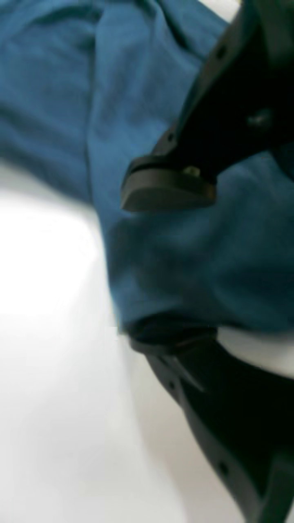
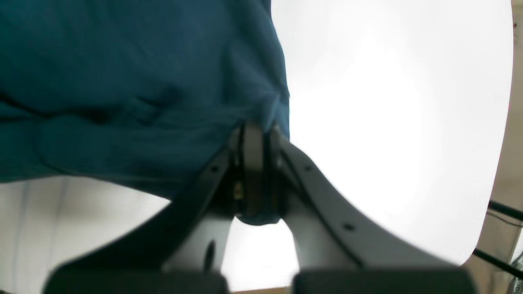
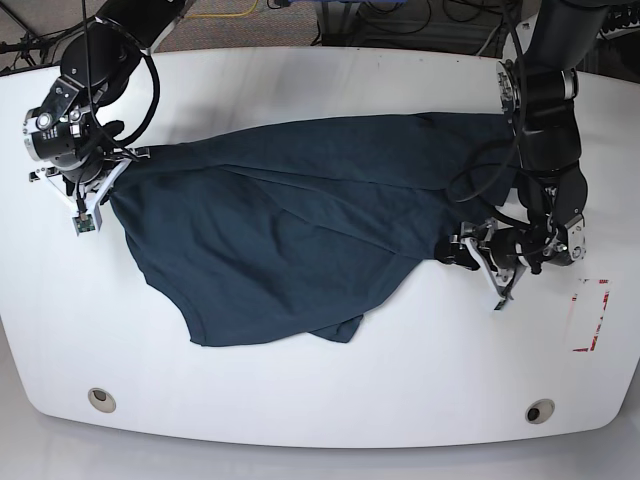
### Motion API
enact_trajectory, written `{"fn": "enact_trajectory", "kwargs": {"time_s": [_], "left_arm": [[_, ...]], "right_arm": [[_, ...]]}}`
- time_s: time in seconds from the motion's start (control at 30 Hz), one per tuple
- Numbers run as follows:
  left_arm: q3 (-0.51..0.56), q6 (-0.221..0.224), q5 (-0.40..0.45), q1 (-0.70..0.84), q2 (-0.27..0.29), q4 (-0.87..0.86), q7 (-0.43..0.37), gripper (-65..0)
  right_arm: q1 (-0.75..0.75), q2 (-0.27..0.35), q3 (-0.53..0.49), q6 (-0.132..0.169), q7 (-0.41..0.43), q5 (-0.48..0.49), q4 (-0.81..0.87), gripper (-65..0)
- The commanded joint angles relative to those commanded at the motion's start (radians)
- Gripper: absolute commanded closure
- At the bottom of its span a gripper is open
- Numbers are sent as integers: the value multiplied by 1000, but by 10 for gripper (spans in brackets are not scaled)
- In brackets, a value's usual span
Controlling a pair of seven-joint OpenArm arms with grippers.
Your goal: Fold the T-shirt properly
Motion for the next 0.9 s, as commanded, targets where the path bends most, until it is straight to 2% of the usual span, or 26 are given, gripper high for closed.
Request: {"fn": "enact_trajectory", "kwargs": {"time_s": [0.07,0.13,0.23,0.33,0.4,0.67,0.9], "left_arm": [[-3,0,0,0,0,0,-2,-72],[-3,0,0,0,0,0,-2,0],[-3,0,0,0,-3,0,-2,0],[-5,19,-6,-8,-6,11,5,0],[-5,27,-6,-9,-8,68,25,0],[-48,30,-2,-2,-2,442,193,0],[-52,24,-8,-9,0,683,290,0]], "right_arm": [[0,0,0,0,0,0,2,0],[0,0,2,0,0,0,0,0],[0,0,3,0,0,0,0,0],[5,0,0,0,0,0,0,0],[20,0,0,0,0,-3,0,0],[66,8,-2,0,0,-6,-8,0],[117,40,-29,0,-2,-6,-58,0]]}}
